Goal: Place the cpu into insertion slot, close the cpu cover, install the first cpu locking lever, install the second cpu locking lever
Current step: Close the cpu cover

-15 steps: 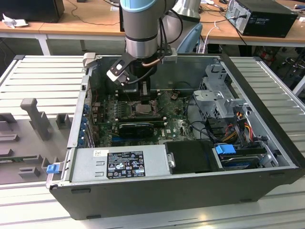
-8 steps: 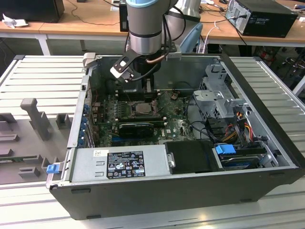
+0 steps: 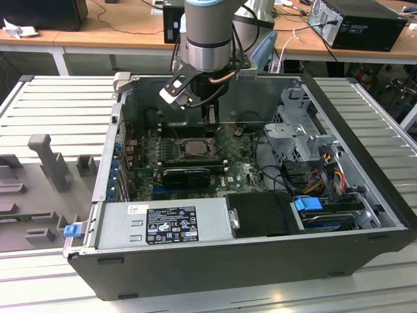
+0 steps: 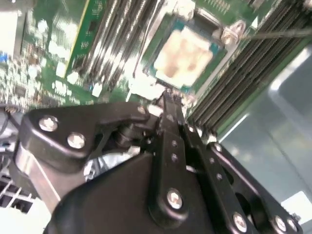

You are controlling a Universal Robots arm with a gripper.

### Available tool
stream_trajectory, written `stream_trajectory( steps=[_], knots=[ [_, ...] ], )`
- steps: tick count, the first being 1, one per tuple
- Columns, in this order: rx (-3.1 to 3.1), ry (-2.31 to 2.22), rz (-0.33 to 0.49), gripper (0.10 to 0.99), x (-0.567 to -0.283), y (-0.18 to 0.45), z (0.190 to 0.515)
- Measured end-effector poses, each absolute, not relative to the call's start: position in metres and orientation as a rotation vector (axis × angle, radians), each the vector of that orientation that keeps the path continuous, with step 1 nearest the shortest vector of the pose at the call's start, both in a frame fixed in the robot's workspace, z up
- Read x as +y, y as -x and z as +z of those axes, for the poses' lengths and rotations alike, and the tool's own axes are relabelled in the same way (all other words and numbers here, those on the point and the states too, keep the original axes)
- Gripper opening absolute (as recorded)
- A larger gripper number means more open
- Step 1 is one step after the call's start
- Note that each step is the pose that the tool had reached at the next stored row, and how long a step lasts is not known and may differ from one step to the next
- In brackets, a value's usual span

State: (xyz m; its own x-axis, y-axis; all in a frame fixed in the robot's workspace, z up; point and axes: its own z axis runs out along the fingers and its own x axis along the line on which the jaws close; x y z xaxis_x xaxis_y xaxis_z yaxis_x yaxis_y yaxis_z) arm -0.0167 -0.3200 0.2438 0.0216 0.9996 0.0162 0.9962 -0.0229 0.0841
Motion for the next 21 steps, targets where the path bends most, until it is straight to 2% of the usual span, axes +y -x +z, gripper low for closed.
stream_trajectory(
  steps=[10, 21],
  knots=[
    [2.165, -2.214, 0.1, 0.106, -0.32, -0.004, 0.265],
    [2.175, -2.224, 0.08, 0.106, -0.32, -0.039, 0.265]
  ],
)
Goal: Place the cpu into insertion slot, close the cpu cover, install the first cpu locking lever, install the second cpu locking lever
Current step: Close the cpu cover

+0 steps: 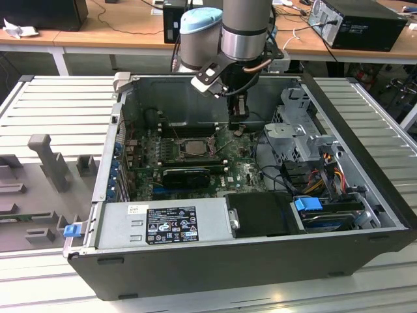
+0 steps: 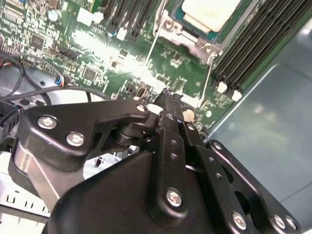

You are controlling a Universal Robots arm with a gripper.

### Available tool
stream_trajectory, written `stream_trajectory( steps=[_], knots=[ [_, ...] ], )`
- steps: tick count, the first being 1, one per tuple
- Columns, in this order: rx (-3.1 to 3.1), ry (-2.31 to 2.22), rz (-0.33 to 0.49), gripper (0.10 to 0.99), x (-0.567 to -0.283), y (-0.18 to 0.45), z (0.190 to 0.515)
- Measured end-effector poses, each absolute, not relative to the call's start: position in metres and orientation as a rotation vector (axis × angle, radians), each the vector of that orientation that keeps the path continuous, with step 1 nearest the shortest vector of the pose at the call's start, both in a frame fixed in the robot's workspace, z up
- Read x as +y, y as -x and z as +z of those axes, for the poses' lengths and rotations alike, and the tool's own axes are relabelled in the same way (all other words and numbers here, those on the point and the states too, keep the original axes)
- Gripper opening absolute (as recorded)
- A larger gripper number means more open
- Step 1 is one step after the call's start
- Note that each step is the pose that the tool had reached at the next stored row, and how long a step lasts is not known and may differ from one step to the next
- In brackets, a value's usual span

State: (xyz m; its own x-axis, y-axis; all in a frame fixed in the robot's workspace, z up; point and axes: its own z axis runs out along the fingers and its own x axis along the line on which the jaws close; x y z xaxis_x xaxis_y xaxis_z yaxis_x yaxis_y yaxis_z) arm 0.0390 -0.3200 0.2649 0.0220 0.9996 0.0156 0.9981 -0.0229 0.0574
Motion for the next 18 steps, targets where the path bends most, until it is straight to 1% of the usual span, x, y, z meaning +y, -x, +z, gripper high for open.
stream_trajectory(
  steps=[6, 8, 11, 18],
  knots=[
    [2.181, -2.231, 0.065, 0.106, -0.32, -0.052, 0.264],
    [2.183, -2.233, 0.061, 0.106, -0.32, -0.055, 0.258],
    [2.186, -2.235, 0.056, 0.106, -0.32, -0.055, 0.252],
    [2.189, -2.236, 0.052, 0.106, -0.32, -0.049, 0.25]
  ],
)
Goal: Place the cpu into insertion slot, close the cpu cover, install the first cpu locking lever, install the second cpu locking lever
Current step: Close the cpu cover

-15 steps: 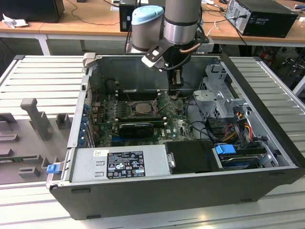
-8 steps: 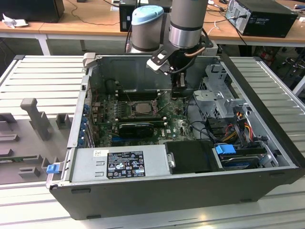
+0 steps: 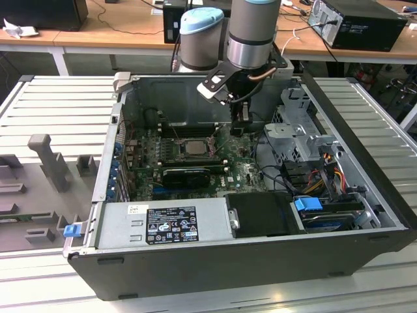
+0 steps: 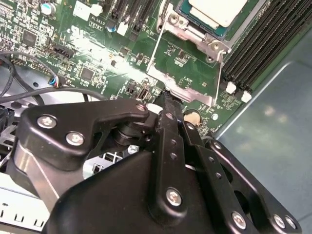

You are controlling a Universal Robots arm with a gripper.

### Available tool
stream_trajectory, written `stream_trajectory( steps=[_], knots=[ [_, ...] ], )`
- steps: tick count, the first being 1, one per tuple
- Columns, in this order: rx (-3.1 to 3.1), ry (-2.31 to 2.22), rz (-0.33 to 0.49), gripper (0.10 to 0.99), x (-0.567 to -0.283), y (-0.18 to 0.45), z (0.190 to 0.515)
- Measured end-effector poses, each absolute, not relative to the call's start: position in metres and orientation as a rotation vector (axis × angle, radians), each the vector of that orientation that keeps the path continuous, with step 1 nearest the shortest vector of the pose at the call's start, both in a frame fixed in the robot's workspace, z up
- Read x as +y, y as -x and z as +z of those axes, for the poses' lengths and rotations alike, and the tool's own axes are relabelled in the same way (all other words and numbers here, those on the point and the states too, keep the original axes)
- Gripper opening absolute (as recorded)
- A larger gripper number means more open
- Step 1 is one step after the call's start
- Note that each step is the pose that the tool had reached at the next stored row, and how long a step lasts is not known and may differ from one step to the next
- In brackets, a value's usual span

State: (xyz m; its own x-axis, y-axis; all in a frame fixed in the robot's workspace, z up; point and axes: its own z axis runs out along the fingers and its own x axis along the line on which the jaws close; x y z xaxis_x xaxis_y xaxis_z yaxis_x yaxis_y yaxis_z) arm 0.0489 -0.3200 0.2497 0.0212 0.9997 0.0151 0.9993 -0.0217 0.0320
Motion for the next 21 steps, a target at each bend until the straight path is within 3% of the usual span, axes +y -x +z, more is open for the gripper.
stream_trajectory(
  steps=[21],
  knots=[
    [2.189, -2.236, 0.052, 0.106, -0.32, -0.034, 0.25]
  ],
)
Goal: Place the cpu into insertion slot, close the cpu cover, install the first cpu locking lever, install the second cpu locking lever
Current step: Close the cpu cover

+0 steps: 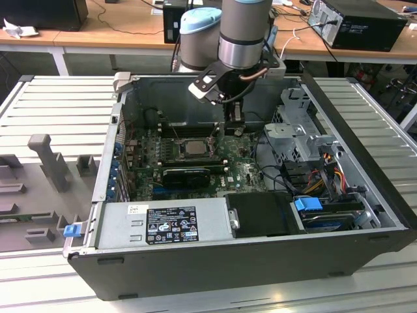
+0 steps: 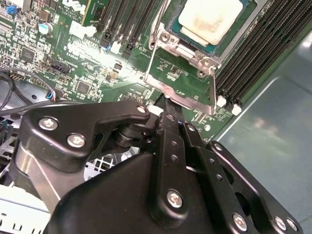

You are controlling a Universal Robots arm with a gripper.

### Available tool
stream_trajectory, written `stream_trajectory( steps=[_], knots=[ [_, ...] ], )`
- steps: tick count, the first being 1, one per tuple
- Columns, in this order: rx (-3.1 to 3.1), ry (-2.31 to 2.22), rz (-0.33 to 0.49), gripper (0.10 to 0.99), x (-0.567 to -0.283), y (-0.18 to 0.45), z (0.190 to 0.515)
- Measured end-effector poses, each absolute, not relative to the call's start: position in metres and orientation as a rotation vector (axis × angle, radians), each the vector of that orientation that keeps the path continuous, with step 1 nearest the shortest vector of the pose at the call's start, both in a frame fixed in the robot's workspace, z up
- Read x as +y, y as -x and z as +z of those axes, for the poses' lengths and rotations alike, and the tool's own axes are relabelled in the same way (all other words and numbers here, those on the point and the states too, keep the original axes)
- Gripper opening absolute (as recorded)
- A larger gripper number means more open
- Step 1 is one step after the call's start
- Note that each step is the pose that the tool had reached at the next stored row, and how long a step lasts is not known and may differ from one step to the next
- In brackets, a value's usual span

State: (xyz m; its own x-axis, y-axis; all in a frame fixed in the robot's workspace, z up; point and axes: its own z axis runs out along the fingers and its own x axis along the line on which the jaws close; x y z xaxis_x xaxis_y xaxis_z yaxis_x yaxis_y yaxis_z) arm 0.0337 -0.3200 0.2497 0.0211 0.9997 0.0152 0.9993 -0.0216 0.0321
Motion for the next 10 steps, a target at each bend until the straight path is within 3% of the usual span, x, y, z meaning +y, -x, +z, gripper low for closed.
stream_trajectory(
  steps=[10],
  knots=[
    [2.189, -2.236, 0.052, 0.106, -0.32, -0.0299, 0.2497]
  ],
)
